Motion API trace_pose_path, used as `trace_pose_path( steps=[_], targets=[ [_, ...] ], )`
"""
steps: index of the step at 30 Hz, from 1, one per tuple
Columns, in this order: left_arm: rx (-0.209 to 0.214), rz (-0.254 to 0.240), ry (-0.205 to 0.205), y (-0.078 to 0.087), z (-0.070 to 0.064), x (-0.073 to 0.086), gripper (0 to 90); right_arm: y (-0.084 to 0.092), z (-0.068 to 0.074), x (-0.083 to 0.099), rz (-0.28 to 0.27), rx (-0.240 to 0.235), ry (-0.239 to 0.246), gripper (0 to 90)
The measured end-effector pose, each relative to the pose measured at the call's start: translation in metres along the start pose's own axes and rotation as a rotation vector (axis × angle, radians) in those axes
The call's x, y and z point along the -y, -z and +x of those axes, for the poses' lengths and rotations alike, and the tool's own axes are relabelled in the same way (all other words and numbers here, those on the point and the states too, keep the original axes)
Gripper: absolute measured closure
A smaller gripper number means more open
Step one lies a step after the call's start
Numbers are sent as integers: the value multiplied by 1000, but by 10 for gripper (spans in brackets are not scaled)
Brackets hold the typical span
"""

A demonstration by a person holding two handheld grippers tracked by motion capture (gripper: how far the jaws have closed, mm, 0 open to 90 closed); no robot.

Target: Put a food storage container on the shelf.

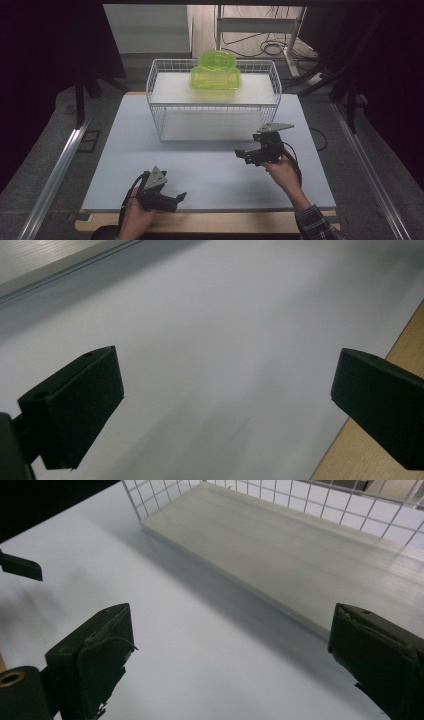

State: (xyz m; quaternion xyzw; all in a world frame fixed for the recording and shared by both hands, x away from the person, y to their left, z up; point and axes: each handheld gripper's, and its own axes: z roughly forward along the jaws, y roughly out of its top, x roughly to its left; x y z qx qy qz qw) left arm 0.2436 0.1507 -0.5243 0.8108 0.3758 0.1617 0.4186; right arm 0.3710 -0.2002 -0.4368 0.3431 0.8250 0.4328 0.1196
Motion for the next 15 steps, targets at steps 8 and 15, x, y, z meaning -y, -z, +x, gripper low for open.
trace_pose_path(
  steps=[8,15],
  targets=[
    [-1,0,-2,0,0,0,1,-3,-3,19,24,26,12,50],
    [1,-3,-2,0,0,0,1,-6,-5,34,43,36,18,50]
  ],
)
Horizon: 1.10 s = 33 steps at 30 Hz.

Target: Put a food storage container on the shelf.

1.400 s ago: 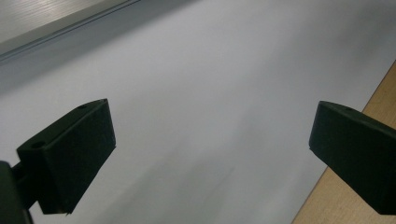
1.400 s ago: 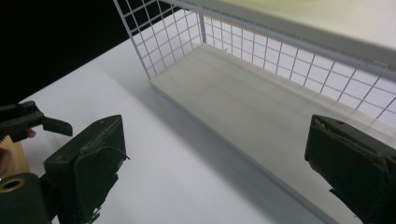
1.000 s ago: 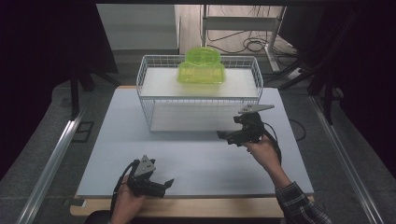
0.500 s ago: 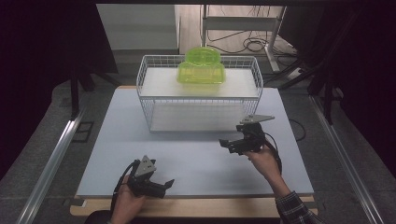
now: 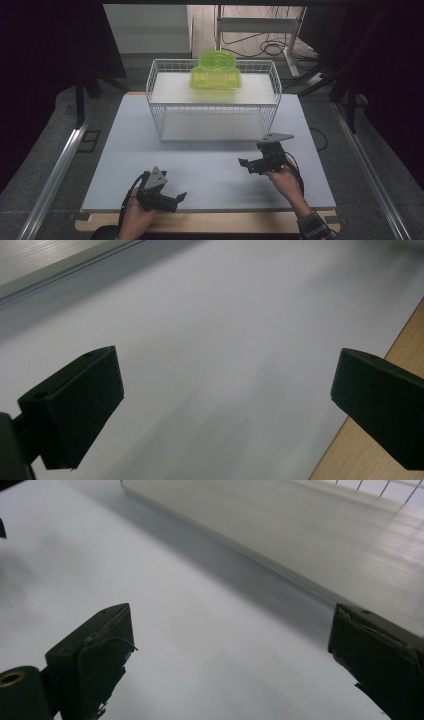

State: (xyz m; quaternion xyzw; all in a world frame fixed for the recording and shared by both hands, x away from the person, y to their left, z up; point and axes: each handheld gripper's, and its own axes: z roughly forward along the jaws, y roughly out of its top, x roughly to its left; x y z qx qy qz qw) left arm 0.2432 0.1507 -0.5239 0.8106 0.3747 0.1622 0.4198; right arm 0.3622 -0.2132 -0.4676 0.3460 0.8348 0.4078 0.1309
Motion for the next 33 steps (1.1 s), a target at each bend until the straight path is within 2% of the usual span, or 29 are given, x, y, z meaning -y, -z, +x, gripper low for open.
trace_pose_path(
  steps=[21,33],
  targets=[
    [2,3,0,-1,0,0,1,-9,2,44,101,5,6,29],
    [1,8,-4,-1,0,0,1,-15,3,50,141,15,18,26]
  ],
)
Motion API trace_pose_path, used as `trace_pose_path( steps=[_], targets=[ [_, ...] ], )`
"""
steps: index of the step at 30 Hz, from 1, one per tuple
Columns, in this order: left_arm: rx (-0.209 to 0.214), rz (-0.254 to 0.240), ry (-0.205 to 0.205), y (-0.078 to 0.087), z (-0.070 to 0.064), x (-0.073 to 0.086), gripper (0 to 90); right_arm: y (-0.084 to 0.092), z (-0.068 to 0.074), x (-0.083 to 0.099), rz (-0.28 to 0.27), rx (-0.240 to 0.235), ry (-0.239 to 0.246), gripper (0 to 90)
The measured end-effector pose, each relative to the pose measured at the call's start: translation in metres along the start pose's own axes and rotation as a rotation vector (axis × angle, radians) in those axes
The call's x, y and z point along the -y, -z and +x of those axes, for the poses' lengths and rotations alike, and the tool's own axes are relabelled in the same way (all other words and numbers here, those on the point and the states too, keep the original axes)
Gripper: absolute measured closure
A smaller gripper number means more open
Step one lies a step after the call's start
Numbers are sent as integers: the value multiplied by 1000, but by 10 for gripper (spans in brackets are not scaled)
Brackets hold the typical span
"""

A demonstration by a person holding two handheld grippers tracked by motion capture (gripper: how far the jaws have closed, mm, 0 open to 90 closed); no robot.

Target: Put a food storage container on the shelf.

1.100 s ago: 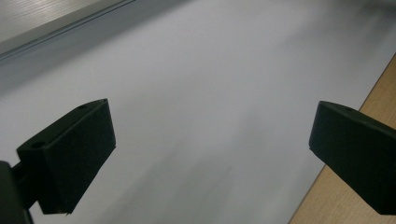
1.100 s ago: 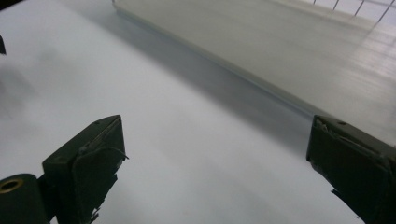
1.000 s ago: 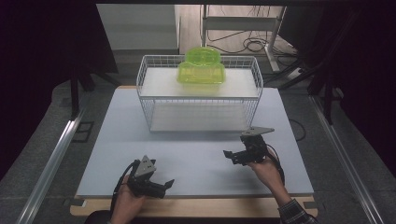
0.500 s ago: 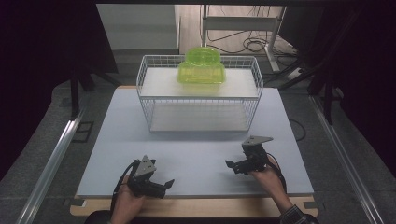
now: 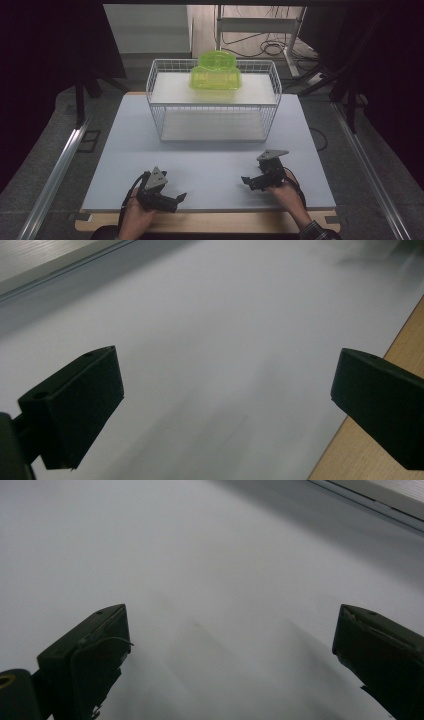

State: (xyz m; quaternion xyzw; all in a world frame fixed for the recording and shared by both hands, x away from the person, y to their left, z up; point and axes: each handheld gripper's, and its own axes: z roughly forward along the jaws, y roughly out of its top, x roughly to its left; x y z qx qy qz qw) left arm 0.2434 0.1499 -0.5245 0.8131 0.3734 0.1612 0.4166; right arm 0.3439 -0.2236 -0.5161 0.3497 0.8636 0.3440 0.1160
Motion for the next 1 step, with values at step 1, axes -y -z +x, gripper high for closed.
trace_pose_path(
  steps=[1],
  targets=[
    [0,0,0,0,0,0,1,0,0,0,-1,1,-1,25]
  ],
)
